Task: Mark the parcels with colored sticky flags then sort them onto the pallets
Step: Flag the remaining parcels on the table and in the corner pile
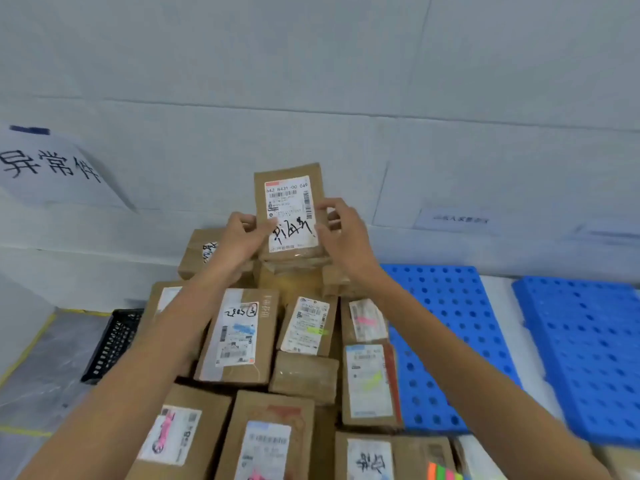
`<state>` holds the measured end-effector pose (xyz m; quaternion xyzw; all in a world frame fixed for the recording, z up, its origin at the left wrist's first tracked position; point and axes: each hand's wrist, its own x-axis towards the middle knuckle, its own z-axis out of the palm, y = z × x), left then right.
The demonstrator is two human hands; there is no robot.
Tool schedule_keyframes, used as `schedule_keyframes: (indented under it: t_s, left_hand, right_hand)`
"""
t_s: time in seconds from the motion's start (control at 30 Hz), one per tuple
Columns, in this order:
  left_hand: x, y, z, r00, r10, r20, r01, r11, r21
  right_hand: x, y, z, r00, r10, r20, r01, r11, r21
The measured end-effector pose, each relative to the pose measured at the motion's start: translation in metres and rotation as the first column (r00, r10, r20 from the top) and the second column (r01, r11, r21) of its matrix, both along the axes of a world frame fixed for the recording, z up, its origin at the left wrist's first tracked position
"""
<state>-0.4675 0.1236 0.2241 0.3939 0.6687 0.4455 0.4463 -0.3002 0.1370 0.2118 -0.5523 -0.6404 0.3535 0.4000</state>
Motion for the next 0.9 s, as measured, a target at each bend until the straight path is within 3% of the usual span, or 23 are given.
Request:
schedule_keyframes:
  t_s: [0.17, 0.33, 0.5, 0.53, 0.6, 0.67, 0.7, 0.8, 0.9]
  left_hand:
    - [0.102, -0.097, -0.007, 0.985, -0.051, 0.165, 0.053, 0.999, -0.007]
    - [0.235, -0.187, -0.071, 0.951, -0.276, 0.142, 0.292, 0.95, -0.108]
    - [0.321, -0.243, -0.174, 0.83, -0.552, 0.08, 0.549, 0.783, -0.293]
    - [0.327, -0.25, -0.191, 0.793, -0.609, 0.0, 0.582, 0.757, -0.297]
    - [0.325, -0.257, -0.218, 0.624, -0.693, -0.361, 0.632, 0.719, -0.288]
    - [0.316, -0.26, -0.232, 0.388, -0.643, -0.66, 0.652, 0.698, -0.297]
    - [0.31, -0.261, -0.238, 0.333, -0.611, -0.718, 0.658, 0.696, -0.287]
    - [0.296, -0.264, -0.242, 0.397, -0.561, -0.726, 0.587, 0.764, -0.269]
    - [0.282, -0.268, -0.246, 0.407, -0.568, -0.716, 0.489, 0.797, -0.354]
  right_hand:
    - [0.122, -0.094, 0.016, 0.997, 0.034, 0.076, -0.037, 0.998, 0.045]
    - [0.265, -0.191, -0.048, 0.99, -0.041, 0.133, 0.072, 0.969, -0.236]
    - [0.368, -0.268, -0.139, 0.959, -0.09, 0.267, 0.202, 0.88, -0.43]
    - [0.377, -0.279, -0.154, 0.953, -0.081, 0.291, 0.207, 0.877, -0.433]
    - [0.388, -0.291, -0.177, 0.944, -0.075, 0.32, 0.205, 0.896, -0.394]
    - [0.389, -0.295, -0.188, 0.941, -0.094, 0.324, 0.208, 0.918, -0.339]
    - [0.388, -0.296, -0.189, 0.941, -0.094, 0.325, 0.205, 0.922, -0.327]
    - [0.385, -0.297, -0.185, 0.947, -0.054, 0.318, 0.171, 0.92, -0.352]
    - [0.385, -0.3, -0.185, 0.943, -0.033, 0.332, 0.153, 0.926, -0.344]
